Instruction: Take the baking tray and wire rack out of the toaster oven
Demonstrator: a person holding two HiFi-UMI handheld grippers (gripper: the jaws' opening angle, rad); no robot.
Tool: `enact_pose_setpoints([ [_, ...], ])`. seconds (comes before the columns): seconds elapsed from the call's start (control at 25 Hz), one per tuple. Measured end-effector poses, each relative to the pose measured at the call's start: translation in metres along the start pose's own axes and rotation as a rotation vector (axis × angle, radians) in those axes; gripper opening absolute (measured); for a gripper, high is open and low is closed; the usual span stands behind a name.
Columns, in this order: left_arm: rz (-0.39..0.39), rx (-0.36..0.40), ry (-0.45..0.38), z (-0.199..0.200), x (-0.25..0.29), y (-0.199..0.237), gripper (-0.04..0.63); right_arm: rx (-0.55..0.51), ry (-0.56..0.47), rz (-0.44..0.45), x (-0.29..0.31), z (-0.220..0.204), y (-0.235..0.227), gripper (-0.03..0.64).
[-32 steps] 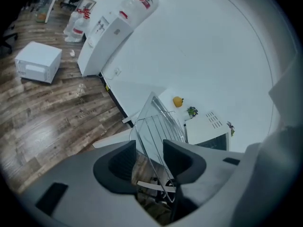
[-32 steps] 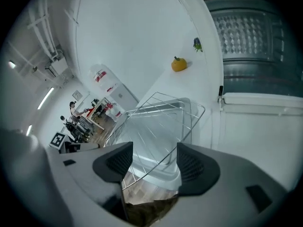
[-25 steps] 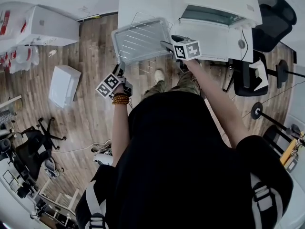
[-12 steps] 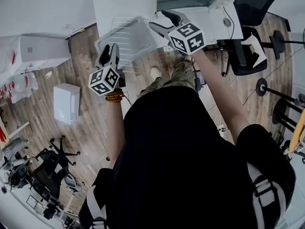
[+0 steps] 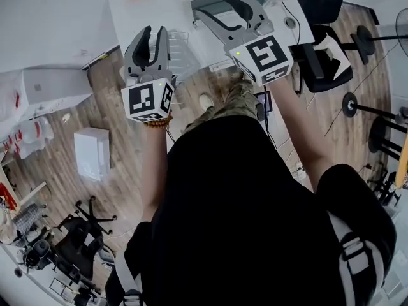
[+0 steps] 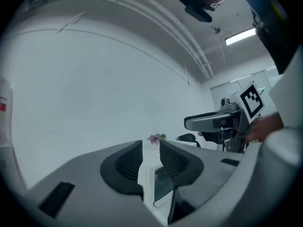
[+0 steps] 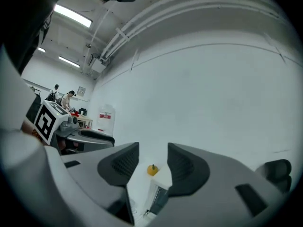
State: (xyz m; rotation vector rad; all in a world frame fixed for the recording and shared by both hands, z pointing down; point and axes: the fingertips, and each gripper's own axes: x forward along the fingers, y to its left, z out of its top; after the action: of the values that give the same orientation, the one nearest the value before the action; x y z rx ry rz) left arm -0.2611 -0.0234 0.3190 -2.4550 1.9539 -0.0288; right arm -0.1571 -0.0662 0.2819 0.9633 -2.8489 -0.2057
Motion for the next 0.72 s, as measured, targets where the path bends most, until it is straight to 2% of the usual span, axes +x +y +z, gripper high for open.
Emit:
enact_pose_setpoints([
  [0.04, 0.001, 0.022, -0.025, 0.01, 0.001, -0.005, 0.123, 0.003, -0.023, -0.023, -0.004, 0.006, -0.001, 0.166],
  [0.08, 0.003, 0.038, -0.046, 0.019, 0.002, -0.009, 0.115, 0.005, -0.041, -0.042, -0.007, 0.01, -0.001, 0.13],
  [0.2, 0.008, 0.057, -0.086, 0.033, 0.002, -0.017, 0.088, -0.035, -0.071, -0.08, -0.01, 0.013, 0.006, 0.083],
  [0.28, 0.008, 0.052, -0.087, 0.03, 0.001, -0.02, 0.072, -0.049, -0.059, -0.099, -0.011, 0.007, 0.013, 0.066],
  [0.44, 0.007, 0.031, -0.029, 0.005, -0.005, -0.023, 0.064, -0.015, 0.008, -0.087, -0.011, -0.017, 0.029, 0.038],
  [0.72, 0.04, 0.011, 0.046, -0.03, -0.027, -0.005, 0.061, 0.004, 0.056, -0.056, -0.009, -0.034, 0.032, 0.032],
])
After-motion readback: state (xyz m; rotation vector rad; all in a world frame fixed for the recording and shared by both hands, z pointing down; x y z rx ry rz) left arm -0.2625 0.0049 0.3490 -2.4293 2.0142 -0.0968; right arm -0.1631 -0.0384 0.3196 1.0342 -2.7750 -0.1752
